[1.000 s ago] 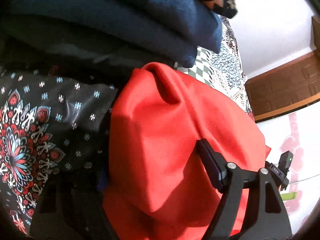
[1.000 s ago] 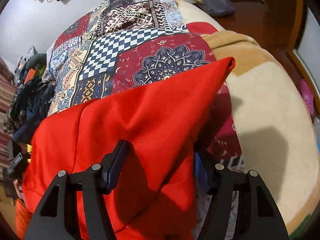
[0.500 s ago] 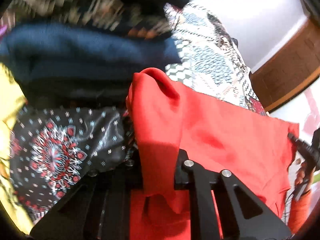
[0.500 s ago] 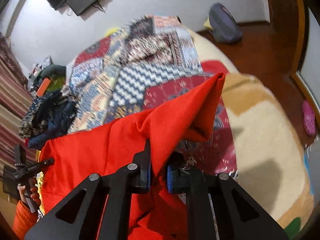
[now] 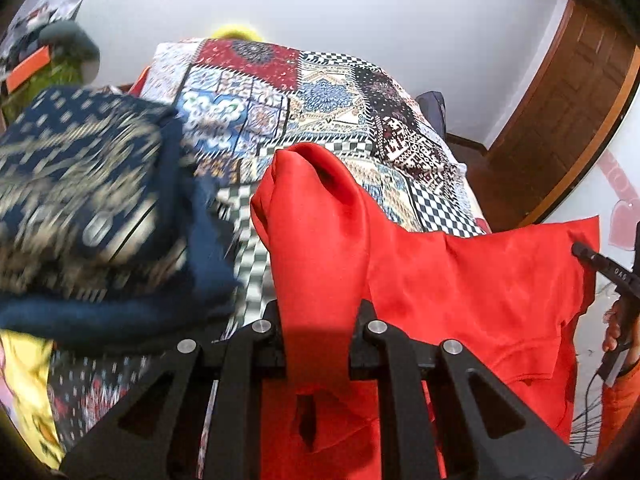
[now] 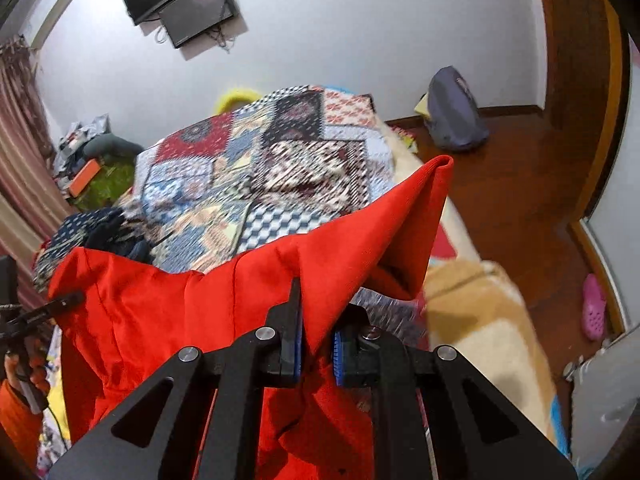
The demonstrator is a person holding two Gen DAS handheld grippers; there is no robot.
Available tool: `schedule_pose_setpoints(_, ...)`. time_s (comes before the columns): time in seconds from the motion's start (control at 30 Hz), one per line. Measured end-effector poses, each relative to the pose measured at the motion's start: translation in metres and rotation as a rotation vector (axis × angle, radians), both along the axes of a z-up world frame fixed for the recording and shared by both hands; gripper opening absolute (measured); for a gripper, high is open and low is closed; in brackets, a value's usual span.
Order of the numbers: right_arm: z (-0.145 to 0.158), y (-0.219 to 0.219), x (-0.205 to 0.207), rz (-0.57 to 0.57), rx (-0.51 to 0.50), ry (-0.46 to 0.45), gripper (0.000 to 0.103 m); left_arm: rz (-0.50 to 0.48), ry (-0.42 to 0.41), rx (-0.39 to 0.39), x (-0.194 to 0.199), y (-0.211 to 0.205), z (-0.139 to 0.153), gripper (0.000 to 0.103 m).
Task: Fold large clothes
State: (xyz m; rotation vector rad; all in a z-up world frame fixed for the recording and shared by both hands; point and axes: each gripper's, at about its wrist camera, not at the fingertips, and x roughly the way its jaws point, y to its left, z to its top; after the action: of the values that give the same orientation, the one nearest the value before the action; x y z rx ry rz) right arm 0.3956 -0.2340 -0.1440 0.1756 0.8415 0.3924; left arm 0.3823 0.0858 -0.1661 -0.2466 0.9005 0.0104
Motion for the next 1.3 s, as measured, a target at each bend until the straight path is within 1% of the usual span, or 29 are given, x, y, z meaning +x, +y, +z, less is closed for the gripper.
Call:
schedule_pose_setpoints(0.1,-0.01,-0.004,0.025,-0.033,-0.012,0.024,0.01,-0.003,0.023,0.026,0.026,0.009,-0.011,0.014)
schedule_pose_setpoints(0.2,-0.024,-0.007,0.043,-0.068,-0.042,0.054,0.01,-0.003,0.068,0.093,0.045,0.02,-0.027,0.016)
schedule_pose_setpoints(0.23,-0.027,-0.007,0.045,-0.074,-0.054,0.059,0.01,-0.001,0.088,0.102,0.052,0.023,-0.034,0.017)
schedule_pose_setpoints(0.27,-0.032,-0.008,0.049,-0.085,-0.073,0.072,0.012,0.002,0.102,0.102,0.051,0.029,-0.038,0.019)
schedule_pose_setpoints(0.3,-0.036,-0.01,0.051,-0.096,-0.093,0.086,0.014,0.011,0.125,0.099,0.054,0.034,-0.042,0.023)
schedule_pose_setpoints(0.33,-0.039,-0.012,0.053,-0.118,-0.12,0.096,0.014,0.025,0.141,0.099,0.056,0.039,-0.045,0.029)
schedule_pose_setpoints(0.37,-0.042,-0.014,0.053,-0.136,-0.151,0.102,0.018,0.041,0.149,0.105,0.057,0.043,-0.047,0.031)
schedule_pose_setpoints(0.43,-0.04,-0.018,0.049,-0.179,-0.226,0.088,0.023,0.055,0.139,0.116,0.051,0.048,-0.044,0.034)
schedule_pose_setpoints(0.47,-0.037,-0.02,0.045,-0.196,-0.264,0.069,0.031,0.052,0.134,0.105,0.048,0.05,-0.041,0.034)
schedule_pose_setpoints(0.5,-0.031,-0.022,0.038,-0.2,-0.282,0.048,0.042,0.047,0.132,0.089,0.044,0.052,-0.038,0.035)
schedule_pose_setpoints(0.53,-0.027,-0.024,0.035,-0.199,-0.284,0.035,0.048,0.047,0.131,0.088,0.04,0.052,-0.036,0.037)
schedule_pose_setpoints(0.57,-0.02,-0.025,0.027,-0.19,-0.278,0.013,0.054,0.043,0.126,0.099,0.033,0.051,-0.031,0.038)
schedule_pose_setpoints(0.6,-0.013,-0.026,0.019,-0.177,-0.27,-0.003,0.056,0.036,0.118,0.112,0.027,0.049,-0.026,0.038)
schedule_pose_setpoints(0.67,-0.003,-0.027,0.006,-0.151,-0.264,-0.015,0.058,0.023,0.11,0.131,0.014,0.045,-0.016,0.039)
schedule_pose_setpoints(0.73,0.007,-0.025,-0.009,-0.121,-0.255,-0.016,0.06,0.008,0.099,0.127,-0.004,0.041,-0.004,0.045)
schedule_pose_setpoints(0.83,0.019,-0.021,-0.028,-0.091,-0.243,-0.031,0.064,-0.01,0.077,0.129,-0.029,0.036,0.012,0.052)
schedule_pose_setpoints(0.87,0.023,-0.019,-0.037,-0.081,-0.245,-0.039,0.065,-0.017,0.072,0.132,-0.038,0.034,0.017,0.052)
schedule_pose_setpoints(0.93,0.03,-0.016,-0.052,-0.063,-0.252,-0.059,0.066,-0.032,0.069,0.14,-0.056,0.032,0.024,0.057)
schedule_pose_setpoints(1.0,0.037,-0.015,-0.07,-0.046,-0.257,-0.077,0.066,-0.043,0.066,0.152,-0.072,0.031,0.03,0.059)
schedule_pose_setpoints(1.17,0.039,-0.014,-0.098,-0.024,-0.242,-0.071,0.067,-0.063,0.089,0.192,-0.112,0.035,0.032,0.061)
schedule_pose_setpoints(1.27,0.034,-0.016,-0.112,-0.018,-0.223,-0.041,0.067,-0.063,0.112,0.178,-0.136,0.042,0.025,0.065)
schedule_pose_setpoints(1.3,0.032,-0.016,-0.117,-0.016,-0.222,-0.033,0.067,-0.061,0.123,0.159,-0.145,0.045,0.021,0.066)
